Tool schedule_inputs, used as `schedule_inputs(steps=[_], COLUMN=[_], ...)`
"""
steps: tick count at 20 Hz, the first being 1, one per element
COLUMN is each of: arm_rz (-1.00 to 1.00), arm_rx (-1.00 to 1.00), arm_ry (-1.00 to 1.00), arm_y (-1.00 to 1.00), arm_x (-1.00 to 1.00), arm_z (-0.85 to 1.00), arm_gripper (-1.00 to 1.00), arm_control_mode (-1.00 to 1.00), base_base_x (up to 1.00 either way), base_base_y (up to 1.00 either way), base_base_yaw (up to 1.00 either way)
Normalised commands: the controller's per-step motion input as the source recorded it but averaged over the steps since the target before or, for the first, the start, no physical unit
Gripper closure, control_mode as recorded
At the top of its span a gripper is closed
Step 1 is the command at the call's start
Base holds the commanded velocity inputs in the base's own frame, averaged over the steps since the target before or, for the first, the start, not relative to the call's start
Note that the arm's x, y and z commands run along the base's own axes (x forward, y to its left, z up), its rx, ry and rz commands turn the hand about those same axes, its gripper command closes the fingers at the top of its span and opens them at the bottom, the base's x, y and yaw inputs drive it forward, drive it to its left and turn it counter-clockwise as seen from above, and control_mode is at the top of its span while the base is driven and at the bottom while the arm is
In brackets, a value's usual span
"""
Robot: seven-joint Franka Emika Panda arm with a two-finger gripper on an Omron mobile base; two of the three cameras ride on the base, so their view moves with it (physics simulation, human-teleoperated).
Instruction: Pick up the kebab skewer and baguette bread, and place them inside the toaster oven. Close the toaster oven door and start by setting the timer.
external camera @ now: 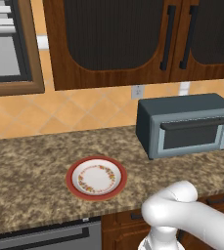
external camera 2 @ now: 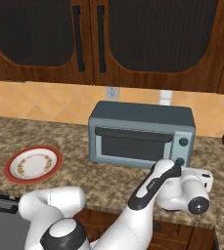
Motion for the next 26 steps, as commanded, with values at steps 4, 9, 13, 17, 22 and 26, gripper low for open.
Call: schedule_inputs(steps=[4, 9, 13, 17, 22, 26], arm_rz=[0.00, 0.00, 0.00, 0.00, 0.00, 0.00], arm_rx=[0.00, 0.00, 0.00, 0.00, 0.00, 0.00], arm_ry=[0.00, 0.00, 0.00, 0.00, 0.00, 0.00], arm_y=[0.00, 0.00, 0.00, 0.03, 0.11, 0.03], arm_x=[0.11, 0.19, 0.17, 0.10, 0.05, 0.17], arm_z=[-0.18, -0.19, -0.03, 0.01, 0.00, 0.00], arm_gripper=[-1.00, -1.00, -1.00, -1.00, -1.00, -1.00], arm_control_mode=[-1.00, -1.00, -1.00, -1.00, -1.00, -1.00], base_base_x=[0.00, 0.00, 0.00, 0.00, 0.00, 0.00], base_base_y=[0.00, 0.00, 0.00, 0.00, 0.00, 0.00], base_base_yaw=[0.00, 0.00, 0.00, 0.00, 0.00, 0.00])
